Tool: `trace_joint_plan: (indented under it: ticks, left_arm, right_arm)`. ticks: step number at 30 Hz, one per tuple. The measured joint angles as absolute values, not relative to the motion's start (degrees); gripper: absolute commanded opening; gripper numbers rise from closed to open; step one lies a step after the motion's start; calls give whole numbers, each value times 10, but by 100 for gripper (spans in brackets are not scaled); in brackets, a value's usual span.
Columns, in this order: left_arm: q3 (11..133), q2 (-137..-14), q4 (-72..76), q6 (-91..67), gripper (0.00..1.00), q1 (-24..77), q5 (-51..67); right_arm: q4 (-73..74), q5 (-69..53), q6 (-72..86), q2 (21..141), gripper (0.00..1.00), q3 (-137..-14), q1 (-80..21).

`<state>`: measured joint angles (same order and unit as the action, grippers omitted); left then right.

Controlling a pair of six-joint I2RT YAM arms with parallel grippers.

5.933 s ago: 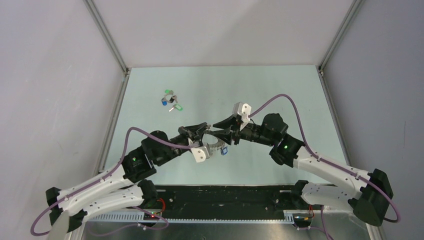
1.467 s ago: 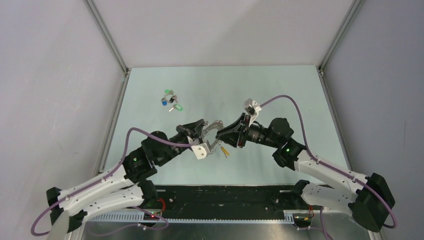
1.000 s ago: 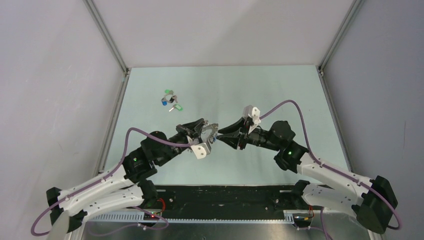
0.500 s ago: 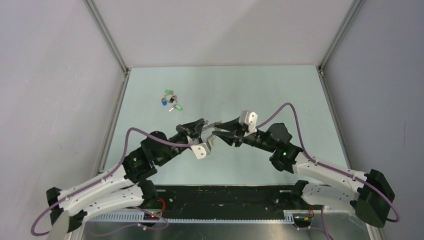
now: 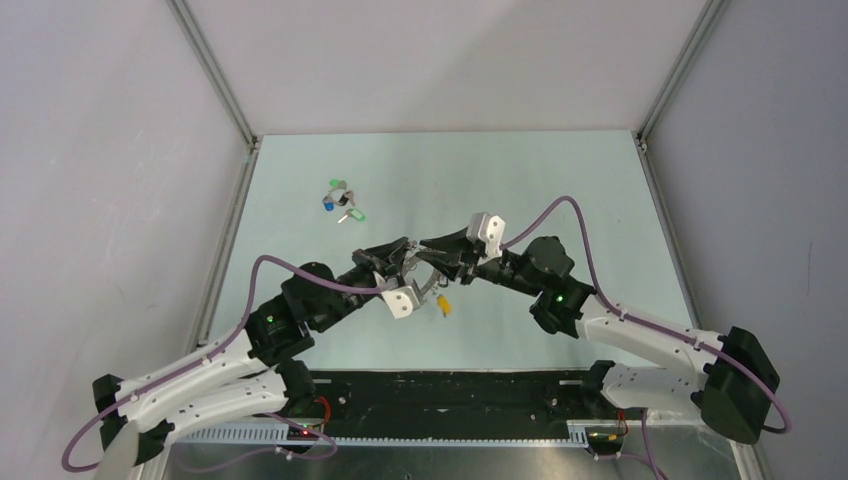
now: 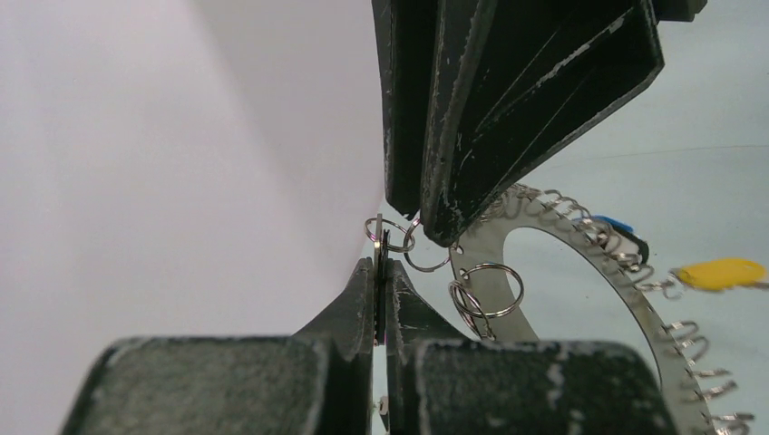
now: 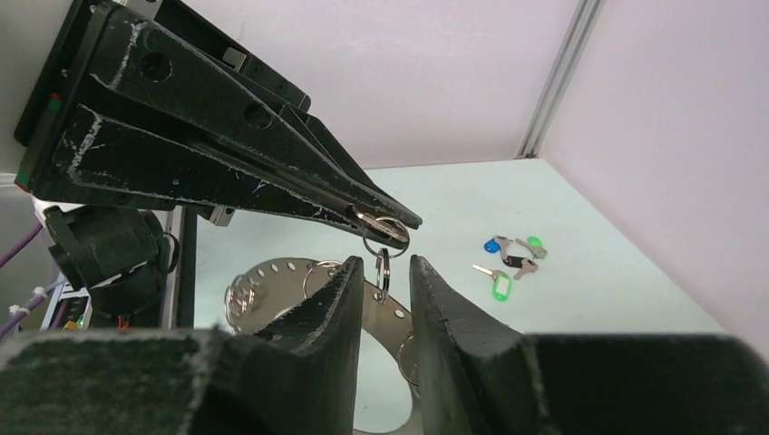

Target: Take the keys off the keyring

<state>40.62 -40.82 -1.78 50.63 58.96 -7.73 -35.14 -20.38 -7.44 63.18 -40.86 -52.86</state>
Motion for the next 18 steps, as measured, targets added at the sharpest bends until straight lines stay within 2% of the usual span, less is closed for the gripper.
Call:
trace_joint_plan:
  ticks: [4, 6, 8, 9, 10, 18]
  left_arm:
    - [406, -408, -18, 506, 0, 590, -77]
    - [406, -408, -18, 506, 0, 590, -77]
    - [406, -408, -18, 506, 0, 590, -77]
    - [406, -408, -18, 506, 0, 590, -77]
    - [406, -408, -18, 506, 0, 590, -77]
    - [406, -408, -17, 506, 0, 590, -78]
  right_arm:
    - [-352, -204, -76, 639, 27, -412, -529]
    - [-350, -204, -76, 644, 22, -413, -530]
    - [-350, -204, -76, 649, 13, -415, -530]
    - [-350, -204, -76, 653, 3, -417, -531]
    - [-349, -204, -76, 655, 0, -418, -531]
    - [-335, -204, -67, 644, 0, -419, -531]
